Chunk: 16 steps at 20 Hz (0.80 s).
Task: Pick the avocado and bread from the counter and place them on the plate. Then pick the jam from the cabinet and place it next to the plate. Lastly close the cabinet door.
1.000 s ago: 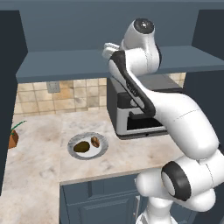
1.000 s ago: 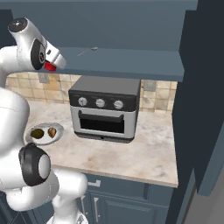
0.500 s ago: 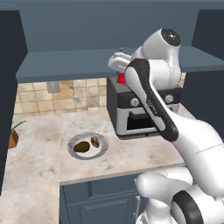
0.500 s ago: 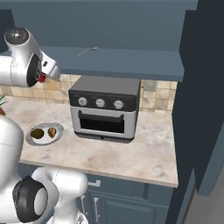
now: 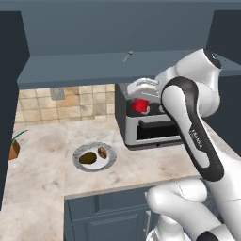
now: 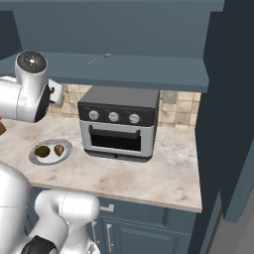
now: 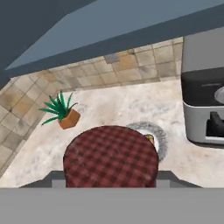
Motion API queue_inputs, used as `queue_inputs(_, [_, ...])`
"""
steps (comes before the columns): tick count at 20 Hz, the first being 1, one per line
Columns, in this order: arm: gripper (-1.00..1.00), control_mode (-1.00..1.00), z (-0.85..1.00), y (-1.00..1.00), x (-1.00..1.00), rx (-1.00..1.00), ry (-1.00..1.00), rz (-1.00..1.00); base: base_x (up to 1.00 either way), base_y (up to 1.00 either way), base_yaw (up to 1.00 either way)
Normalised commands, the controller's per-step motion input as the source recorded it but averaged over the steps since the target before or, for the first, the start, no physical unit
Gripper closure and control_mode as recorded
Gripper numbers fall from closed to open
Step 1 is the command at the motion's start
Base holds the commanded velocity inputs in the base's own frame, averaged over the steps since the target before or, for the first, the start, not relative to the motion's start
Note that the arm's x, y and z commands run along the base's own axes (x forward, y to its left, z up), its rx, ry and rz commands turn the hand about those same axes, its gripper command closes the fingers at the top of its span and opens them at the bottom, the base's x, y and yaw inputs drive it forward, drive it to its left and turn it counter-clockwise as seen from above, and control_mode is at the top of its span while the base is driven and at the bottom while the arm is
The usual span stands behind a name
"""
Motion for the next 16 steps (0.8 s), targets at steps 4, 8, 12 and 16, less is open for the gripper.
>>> queue_inputs(4, [1.0, -1.0, -0.41, 0.0, -0.57, 0.0, 0.01, 0.36, 0.0, 0.0, 0.0])
queue_inputs(8, [1.0, -1.0, -0.52, -0.09, -0.45, 0.0, 0.05, 0.41, 0.0, 0.0, 0.0])
queue_inputs(12, [1.0, -1.0, -0.54, -0.1, -0.37, 0.0, 0.01, 0.39, 0.0, 0.0, 0.0])
queue_inputs(16, [1.0, -1.0, -0.48, -0.12, -0.15, -0.05, -0.02, 0.27, 0.0, 0.0, 0.0])
